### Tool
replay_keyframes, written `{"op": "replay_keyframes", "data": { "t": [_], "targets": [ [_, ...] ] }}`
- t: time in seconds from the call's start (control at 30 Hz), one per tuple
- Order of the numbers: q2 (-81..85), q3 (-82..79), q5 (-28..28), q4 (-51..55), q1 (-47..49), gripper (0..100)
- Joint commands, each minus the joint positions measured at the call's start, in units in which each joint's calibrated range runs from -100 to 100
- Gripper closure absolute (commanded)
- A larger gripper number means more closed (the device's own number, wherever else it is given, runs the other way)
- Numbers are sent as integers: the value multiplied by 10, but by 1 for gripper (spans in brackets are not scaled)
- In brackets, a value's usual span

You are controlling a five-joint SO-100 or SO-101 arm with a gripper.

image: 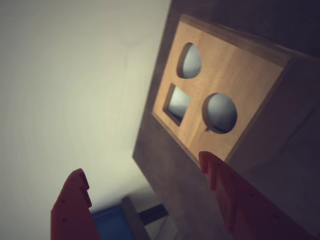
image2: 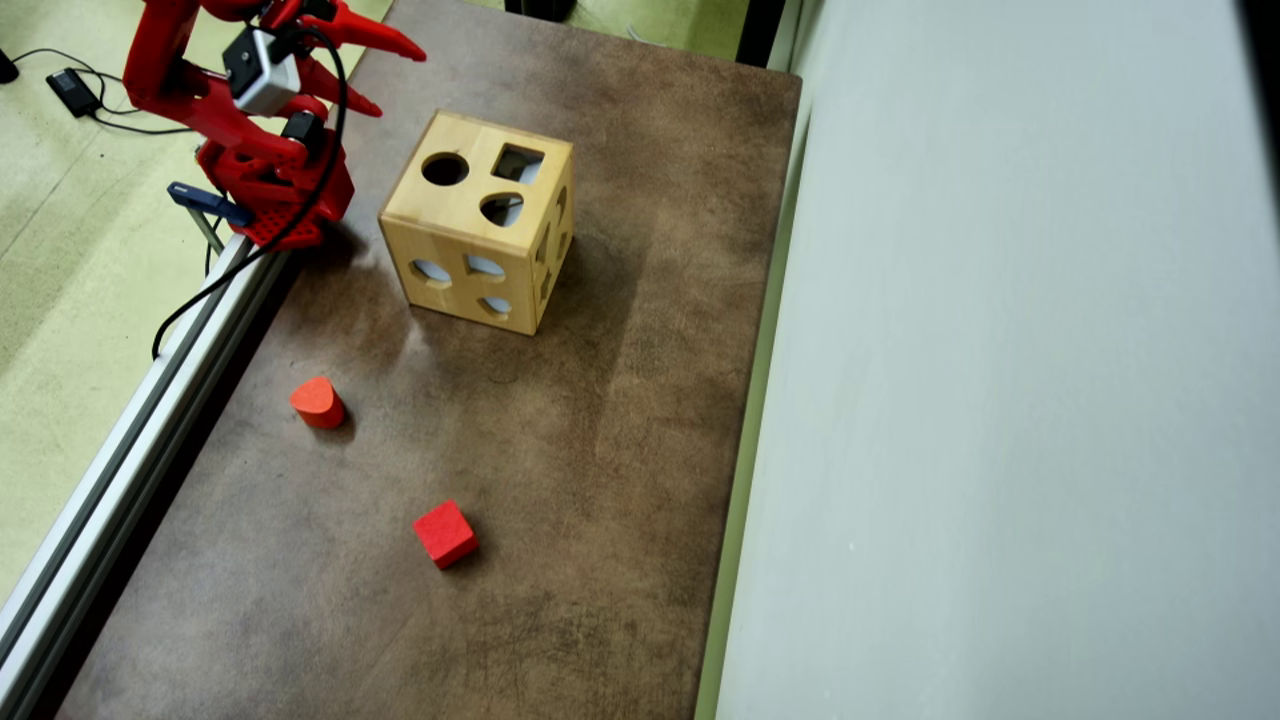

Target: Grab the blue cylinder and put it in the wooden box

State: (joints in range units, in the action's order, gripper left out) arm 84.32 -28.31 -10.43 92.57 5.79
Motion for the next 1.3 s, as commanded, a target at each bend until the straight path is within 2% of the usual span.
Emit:
{"op": "replay_keyframes", "data": {
  "t": [0.0,0.8,1.03,1.27],
  "targets": [
    [75,3,1,-9,-4,65],
    [106,10,10,-9,-7,65],
    [108,12,12,-9,-95,65],
    [109,13,12,-8,-101,67]
  ]
}}
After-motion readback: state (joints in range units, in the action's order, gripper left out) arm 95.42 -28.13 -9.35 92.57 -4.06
